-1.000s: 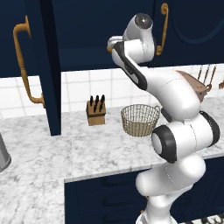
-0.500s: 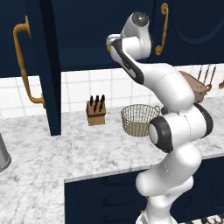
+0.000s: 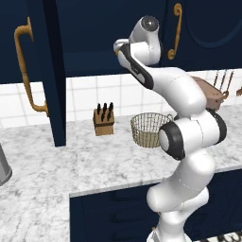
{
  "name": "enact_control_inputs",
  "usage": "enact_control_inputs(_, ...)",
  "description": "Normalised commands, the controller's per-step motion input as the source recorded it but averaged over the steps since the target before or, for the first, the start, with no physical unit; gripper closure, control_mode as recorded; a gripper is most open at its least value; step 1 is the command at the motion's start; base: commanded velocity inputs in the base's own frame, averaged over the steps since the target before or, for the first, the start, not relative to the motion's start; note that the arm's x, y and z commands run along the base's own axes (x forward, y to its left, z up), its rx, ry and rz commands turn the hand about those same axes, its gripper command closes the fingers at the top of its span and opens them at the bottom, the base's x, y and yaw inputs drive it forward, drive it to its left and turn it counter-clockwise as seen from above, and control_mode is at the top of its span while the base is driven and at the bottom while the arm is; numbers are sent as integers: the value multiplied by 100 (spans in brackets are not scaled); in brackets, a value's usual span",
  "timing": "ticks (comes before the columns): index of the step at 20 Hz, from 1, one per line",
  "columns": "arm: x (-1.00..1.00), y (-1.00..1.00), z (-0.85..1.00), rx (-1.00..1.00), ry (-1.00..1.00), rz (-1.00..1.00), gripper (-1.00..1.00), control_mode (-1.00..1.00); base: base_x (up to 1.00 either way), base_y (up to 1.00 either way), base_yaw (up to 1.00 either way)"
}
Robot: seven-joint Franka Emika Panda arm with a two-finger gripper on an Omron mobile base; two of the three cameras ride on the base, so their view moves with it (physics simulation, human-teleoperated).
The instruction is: Open the cabinet, pick up the bread from the cabinet and place it in the basket. Then move the basket to the dining counter.
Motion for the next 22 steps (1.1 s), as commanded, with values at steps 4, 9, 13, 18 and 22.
enact_control_inputs(4,15,0,-2,0,-1,1,-100,-100,0,0,0)
enact_control_inputs(9,29,0,0,0,0,0,-100,-100,0,0,0)
enact_control_inputs(13,44,0,0,0,0,0,-100,-100,0,0,0)
enact_control_inputs(18,24,0,0,0,0,0,-100,-100,0,0,0)
enact_control_inputs(22,26,0,-2,0,0,0,-100,-100,0,0,0)
